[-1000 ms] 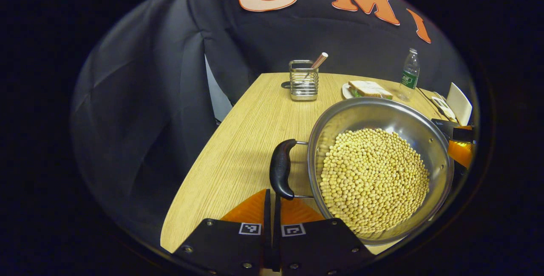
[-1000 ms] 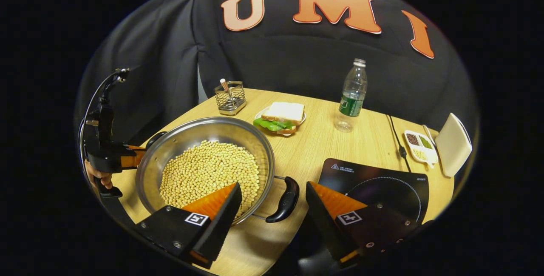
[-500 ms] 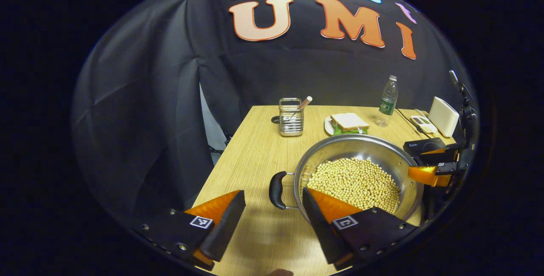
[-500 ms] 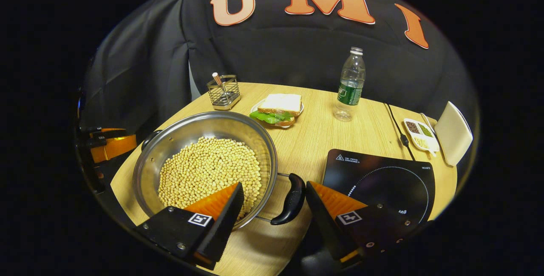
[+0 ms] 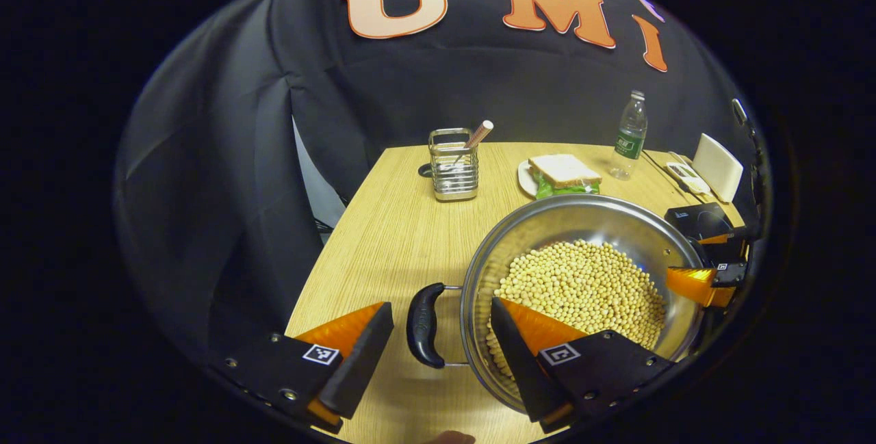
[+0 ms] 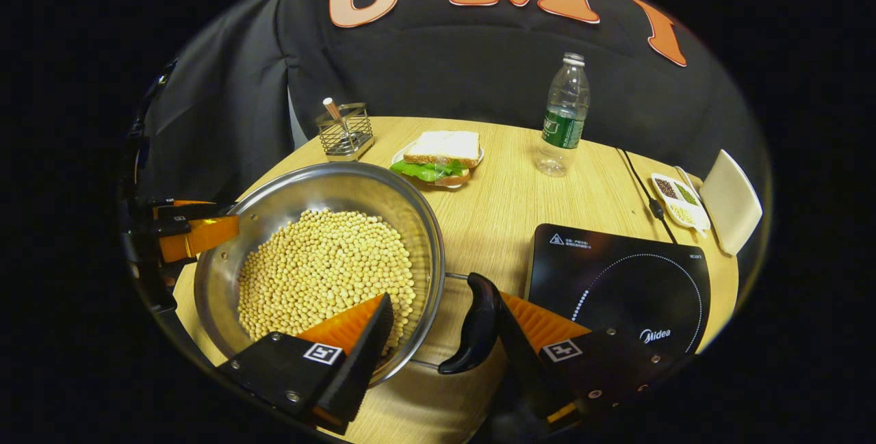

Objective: First push the handle of the pot to place it horizontally, then grasp the pot with both hands and set it on the induction cooktop.

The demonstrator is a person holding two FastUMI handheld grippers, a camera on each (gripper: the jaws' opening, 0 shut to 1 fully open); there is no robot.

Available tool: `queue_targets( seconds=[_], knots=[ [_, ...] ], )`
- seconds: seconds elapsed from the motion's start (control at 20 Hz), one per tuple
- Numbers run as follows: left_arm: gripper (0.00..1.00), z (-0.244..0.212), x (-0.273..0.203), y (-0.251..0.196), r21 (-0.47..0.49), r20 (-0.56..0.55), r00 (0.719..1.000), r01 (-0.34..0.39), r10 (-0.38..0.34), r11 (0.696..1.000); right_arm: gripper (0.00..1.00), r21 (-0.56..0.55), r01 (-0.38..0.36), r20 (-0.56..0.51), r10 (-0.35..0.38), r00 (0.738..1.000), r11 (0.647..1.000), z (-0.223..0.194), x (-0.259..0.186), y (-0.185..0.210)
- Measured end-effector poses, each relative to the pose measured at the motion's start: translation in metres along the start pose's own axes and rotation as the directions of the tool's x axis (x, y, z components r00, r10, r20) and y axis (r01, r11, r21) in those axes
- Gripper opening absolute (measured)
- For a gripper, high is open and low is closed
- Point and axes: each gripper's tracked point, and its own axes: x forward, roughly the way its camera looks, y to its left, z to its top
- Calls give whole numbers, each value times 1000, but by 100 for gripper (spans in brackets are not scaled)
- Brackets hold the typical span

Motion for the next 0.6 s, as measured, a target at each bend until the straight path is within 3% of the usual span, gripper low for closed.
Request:
queue_targets(
  seconds=[0.15, 0.45, 0.6],
  knots=[
    [91, -8, 9, -1, -5, -18, 1000, 9, -9, 1000, 77, 3, 11, 0, -11, 1000, 1000, 0, 4, -1],
    [91, -14, 22, 0, -16, -25, 1000, 8, -8, 1000, 76, 13, 18, 1, -18, 1000, 1000, 2, 6, -2],
    [86, -20, 30, -8, -34, -31, 999, 33, -34, 999, 74, 22, 12, -1, -12, 1000, 1000, 3, 7, -2]
  ],
)
